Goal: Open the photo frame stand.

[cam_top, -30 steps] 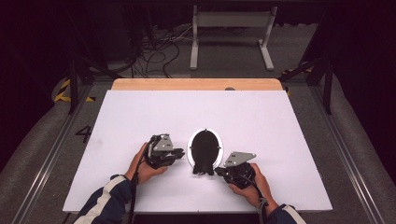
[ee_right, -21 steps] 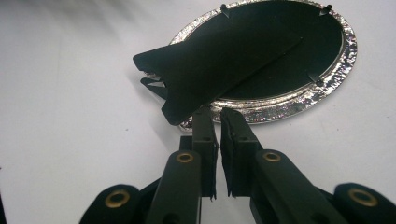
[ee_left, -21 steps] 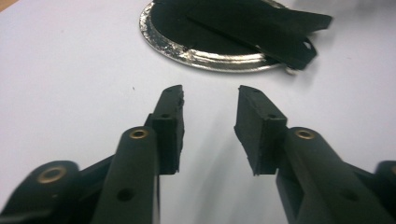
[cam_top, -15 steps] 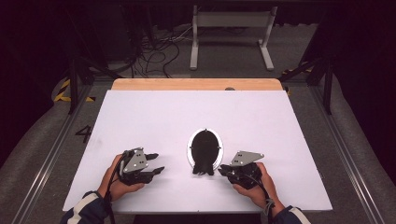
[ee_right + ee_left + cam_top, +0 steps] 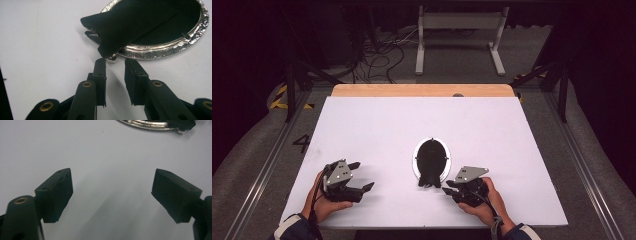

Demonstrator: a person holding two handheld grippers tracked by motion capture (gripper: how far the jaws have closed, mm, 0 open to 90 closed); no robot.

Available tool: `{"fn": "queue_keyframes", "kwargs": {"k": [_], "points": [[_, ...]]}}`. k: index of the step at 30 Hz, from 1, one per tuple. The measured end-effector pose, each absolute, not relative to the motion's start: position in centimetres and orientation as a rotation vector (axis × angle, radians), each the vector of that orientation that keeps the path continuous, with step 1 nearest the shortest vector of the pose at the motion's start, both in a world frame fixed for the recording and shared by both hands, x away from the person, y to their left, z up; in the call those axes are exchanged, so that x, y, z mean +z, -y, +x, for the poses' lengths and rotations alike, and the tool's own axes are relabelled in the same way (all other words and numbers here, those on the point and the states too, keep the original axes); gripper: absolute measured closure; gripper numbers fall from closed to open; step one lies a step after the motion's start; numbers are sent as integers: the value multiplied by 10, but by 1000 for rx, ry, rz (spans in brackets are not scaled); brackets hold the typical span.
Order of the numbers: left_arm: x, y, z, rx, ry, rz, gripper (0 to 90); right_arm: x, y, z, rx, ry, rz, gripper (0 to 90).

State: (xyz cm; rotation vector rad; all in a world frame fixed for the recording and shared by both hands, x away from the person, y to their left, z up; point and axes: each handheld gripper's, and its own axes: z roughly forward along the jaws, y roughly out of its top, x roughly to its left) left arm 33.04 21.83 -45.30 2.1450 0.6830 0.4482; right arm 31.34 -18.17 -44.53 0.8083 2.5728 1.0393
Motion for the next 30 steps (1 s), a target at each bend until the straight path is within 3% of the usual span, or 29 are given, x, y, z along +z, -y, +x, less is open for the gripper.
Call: {"fn": "queue_keyframes", "kwargs": {"k": [30], "points": [[-460, -210, 332, 428, -684, 2189, 162, -451, 165, 321, 981, -2616, 827, 704]]}}
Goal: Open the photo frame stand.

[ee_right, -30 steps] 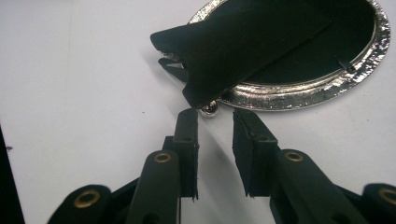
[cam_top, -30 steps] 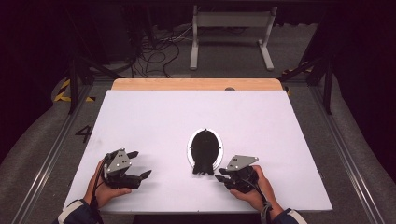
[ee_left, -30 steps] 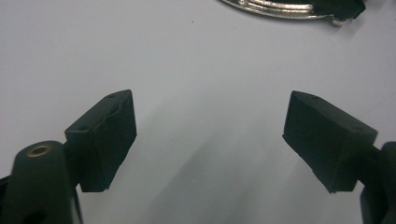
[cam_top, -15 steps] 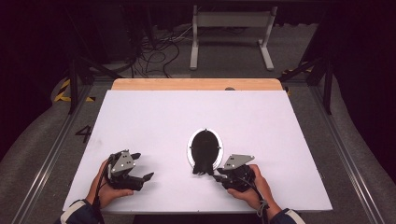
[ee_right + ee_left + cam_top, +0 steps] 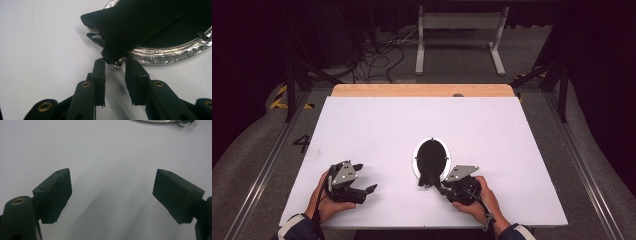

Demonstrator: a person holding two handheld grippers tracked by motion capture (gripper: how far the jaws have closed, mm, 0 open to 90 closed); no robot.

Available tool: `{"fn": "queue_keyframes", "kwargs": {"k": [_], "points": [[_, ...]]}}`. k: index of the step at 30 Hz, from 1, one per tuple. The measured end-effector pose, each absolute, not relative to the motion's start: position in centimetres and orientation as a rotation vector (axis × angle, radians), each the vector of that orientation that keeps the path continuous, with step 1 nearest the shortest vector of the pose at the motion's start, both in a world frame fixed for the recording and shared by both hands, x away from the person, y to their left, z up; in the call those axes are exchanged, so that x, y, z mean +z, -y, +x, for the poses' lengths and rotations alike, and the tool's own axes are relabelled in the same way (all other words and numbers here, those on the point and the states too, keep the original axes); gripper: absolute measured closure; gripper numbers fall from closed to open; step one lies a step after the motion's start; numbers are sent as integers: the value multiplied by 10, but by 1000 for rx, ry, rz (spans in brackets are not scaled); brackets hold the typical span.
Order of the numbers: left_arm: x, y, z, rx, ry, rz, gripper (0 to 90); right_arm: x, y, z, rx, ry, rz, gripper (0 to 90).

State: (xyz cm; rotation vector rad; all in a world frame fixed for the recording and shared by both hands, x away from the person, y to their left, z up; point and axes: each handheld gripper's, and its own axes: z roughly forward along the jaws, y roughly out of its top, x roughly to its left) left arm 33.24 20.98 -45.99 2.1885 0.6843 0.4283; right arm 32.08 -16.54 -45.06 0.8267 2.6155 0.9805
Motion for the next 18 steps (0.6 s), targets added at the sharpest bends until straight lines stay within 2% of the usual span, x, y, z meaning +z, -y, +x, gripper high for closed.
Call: {"fn": "queue_keyframes", "kwargs": {"k": [18], "points": [[-461, -207, 332, 416, -675, 2206, 155, -450, 172, 327, 1179, -2615, 954, 732]]}}
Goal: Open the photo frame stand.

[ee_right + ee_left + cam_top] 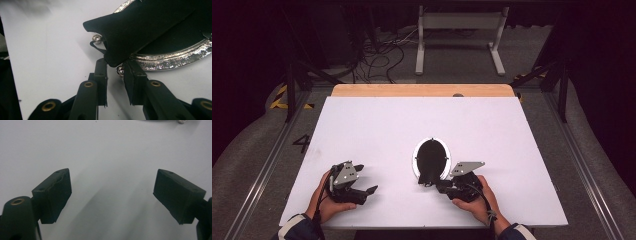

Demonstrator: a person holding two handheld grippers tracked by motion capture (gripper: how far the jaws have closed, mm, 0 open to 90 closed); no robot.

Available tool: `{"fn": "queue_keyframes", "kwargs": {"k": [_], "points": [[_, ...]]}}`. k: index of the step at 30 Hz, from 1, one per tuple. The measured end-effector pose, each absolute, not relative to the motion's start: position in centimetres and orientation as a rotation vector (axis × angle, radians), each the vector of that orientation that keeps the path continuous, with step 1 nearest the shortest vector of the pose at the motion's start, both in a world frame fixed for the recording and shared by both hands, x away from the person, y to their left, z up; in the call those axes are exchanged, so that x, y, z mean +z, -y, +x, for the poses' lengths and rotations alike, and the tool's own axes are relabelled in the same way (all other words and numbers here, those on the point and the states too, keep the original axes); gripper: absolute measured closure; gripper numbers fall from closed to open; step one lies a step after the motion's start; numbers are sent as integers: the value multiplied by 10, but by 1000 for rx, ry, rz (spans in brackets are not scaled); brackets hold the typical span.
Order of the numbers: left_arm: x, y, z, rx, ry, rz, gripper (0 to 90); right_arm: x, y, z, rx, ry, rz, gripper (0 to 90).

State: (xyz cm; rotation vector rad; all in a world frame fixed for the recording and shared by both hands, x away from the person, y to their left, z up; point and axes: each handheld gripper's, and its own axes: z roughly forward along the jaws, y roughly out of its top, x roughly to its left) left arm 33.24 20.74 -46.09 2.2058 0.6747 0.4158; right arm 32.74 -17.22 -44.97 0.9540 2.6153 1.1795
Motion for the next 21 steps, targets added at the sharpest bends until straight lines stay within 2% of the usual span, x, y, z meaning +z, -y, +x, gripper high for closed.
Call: {"fn": "queue_keyframes", "kwargs": {"k": [6, 13, 21], "points": [[-462, -205, 333, 414, -666, 2215, 153, -448, 173, 331, 1254, -2609, 996, 719], [-462, -202, 333, 404, -658, 2227, 151, -451, 173, 338, 1366, -2624, 1085, 602], [-464, -198, 333, 401, -646, 2241, 149, -458, 176, 353, 1502, -2619, 1288, 544]]}}
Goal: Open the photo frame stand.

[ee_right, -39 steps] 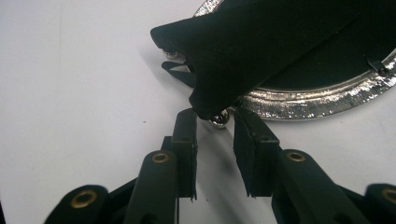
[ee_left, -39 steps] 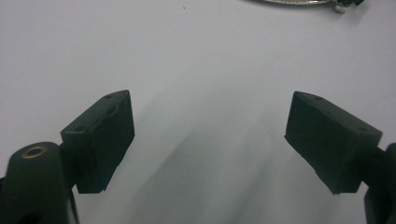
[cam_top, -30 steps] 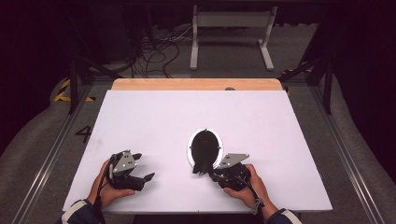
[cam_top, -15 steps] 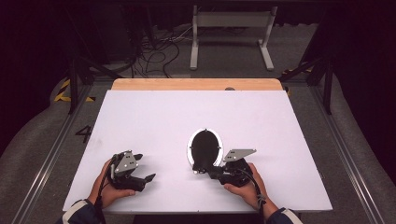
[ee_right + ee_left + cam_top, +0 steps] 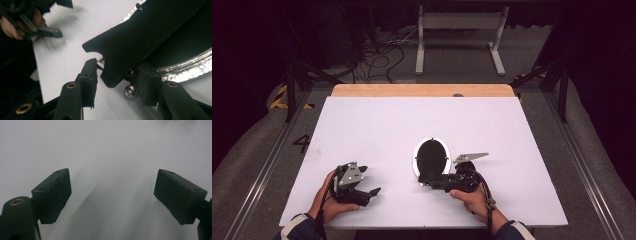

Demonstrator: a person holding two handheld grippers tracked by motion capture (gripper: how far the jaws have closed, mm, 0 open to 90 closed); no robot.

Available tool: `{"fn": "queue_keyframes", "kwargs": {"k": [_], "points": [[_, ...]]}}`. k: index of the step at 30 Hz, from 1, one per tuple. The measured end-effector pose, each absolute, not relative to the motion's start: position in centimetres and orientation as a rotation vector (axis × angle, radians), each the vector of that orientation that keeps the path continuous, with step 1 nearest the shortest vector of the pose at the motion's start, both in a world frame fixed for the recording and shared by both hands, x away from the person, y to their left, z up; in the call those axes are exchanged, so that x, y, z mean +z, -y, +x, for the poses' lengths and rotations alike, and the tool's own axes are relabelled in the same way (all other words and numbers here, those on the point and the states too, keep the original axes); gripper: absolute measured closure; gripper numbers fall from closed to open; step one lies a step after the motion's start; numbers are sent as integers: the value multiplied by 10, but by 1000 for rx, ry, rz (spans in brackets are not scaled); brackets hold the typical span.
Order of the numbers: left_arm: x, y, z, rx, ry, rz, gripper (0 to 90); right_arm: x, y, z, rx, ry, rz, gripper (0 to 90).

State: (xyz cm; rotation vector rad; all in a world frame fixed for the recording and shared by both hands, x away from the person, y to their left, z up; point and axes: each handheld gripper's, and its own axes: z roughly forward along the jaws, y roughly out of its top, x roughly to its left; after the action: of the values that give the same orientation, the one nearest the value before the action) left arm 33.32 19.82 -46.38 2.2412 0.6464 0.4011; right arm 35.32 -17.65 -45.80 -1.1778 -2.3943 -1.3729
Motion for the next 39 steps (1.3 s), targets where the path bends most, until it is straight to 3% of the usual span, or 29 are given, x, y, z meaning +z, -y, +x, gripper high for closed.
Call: {"fn": "queue_keyframes", "kwargs": {"k": [15, 27, 30, 39], "points": [[-465, -186, 338, 401, -624, 2262, 158, -465, 184, 376, -1404, 2048, -1315, 504], [-461, -152, 371, 363, -609, 2255, 181, -474, 185, 390, -1451, 1923, -1392, 618], [-461, -146, 374, 395, -589, 2268, 180, -474, 185, 390, -1454, 1933, -1384, 623], [-460, -135, 393, 331, -623, 2201, 167, -470, 184, 386, -1487, 2025, -1319, 632]]}}
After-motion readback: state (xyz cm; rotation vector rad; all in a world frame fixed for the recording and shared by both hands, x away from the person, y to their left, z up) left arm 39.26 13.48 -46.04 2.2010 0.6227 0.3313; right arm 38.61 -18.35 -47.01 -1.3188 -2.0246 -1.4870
